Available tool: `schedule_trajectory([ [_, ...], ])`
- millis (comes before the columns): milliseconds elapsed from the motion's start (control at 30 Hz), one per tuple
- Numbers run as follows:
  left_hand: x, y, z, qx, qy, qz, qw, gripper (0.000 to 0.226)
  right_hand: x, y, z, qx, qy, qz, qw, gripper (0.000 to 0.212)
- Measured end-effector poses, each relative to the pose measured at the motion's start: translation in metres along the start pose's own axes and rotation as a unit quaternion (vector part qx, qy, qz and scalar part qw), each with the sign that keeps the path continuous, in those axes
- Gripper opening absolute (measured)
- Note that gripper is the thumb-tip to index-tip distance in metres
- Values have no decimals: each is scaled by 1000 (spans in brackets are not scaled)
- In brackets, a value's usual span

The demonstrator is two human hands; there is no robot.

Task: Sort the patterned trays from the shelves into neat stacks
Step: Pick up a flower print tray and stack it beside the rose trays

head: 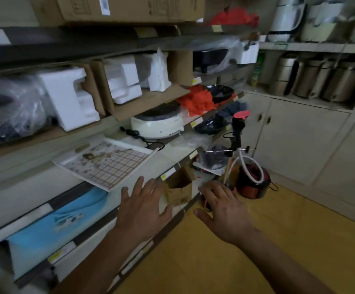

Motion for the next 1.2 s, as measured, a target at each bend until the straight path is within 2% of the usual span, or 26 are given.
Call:
schedule_trajectory([
  [100,-15,-5,4,-21,26,-20,999,79,-23,-2,-10,-17,29,-8,999,68],
  [267,-53,-19,25,-36,71,-15,997,67,-75,-18,-14,-16,84,31,996,77],
  [333,-71,-28,33,-33,80,-28,996,63,-100,-25,-16,-12,98,39,994,73],
  [467,-111,-44,49,-18,110,-27,993,64,-156,-32,-22,-2,136,28,990,59],
  [767,-160,-67,103,-26,196,-6,980,66,-265,-75,-5,-19,227,31,973,64],
  [933,-162,-77,119,-43,258,3,965,69,-302,-95,13,-26,302,24,953,61],
  [1200,-160,-102,108,-66,381,10,922,65,-345,-133,18,-38,446,78,891,61],
])
Point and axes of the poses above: each hand's wrist, its own x-axis away from the middle knuckle, its own y-axis out of the back of the hand, z = x × y, the point moved 6 cm from there along -x, towards the middle knuckle, and after that the axes turned 9 degrees about y, right-handed, at the moved point
